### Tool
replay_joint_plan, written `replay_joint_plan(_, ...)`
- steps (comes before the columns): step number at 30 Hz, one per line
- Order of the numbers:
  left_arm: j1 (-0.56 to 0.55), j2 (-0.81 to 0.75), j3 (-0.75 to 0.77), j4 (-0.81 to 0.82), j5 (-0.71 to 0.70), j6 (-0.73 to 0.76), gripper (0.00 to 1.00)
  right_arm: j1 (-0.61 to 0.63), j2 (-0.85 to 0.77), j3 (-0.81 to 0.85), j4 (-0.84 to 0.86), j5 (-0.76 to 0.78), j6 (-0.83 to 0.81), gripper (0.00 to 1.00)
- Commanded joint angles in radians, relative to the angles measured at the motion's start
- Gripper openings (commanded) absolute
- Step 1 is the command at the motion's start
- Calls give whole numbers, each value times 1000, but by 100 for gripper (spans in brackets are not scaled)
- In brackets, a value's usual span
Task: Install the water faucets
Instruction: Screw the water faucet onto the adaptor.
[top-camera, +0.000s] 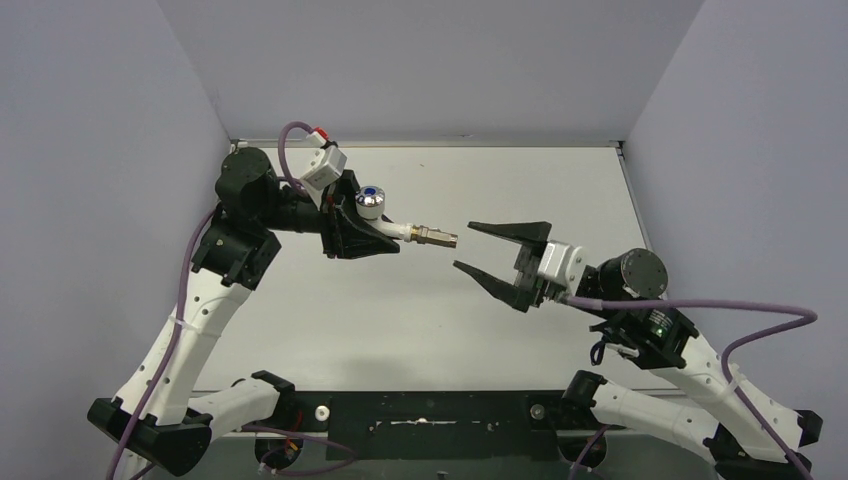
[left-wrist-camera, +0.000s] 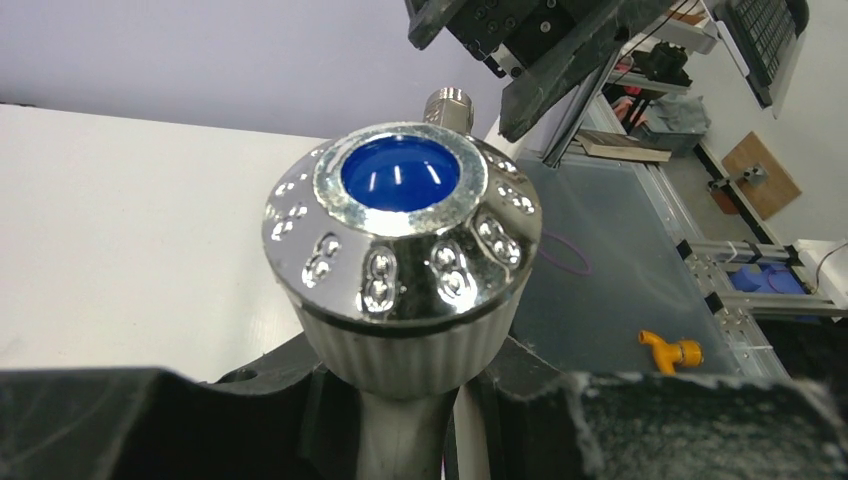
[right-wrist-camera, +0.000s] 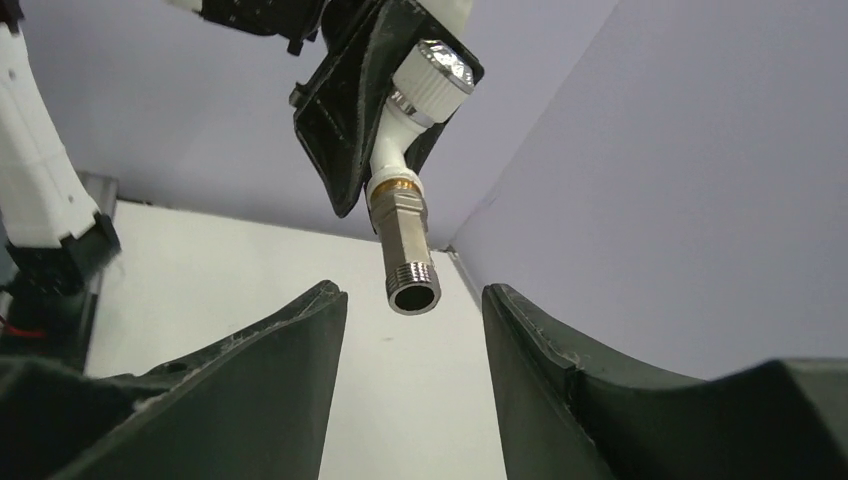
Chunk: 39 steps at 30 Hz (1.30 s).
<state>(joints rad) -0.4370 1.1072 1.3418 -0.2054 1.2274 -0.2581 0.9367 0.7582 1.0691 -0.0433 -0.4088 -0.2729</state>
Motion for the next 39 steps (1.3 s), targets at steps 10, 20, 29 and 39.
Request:
replay_joint_plan(10, -2, -35, 16, 91, 4, -53, 0, 2, 70, 104, -130, -133, -601, 52)
replay_joint_plan(20, -2, -39, 4, 93, 6, -50, 0, 2, 80, 141, -113, -170, -608, 49)
replay_joint_plan(29, -2, -38, 4, 92, 5, -49, 0, 3, 89, 150, -130, -169, -611, 40)
replay_joint_plan(39, -2, -35, 5, 94, 9, -49, 0, 5, 79, 127, -98, -138, -588, 32)
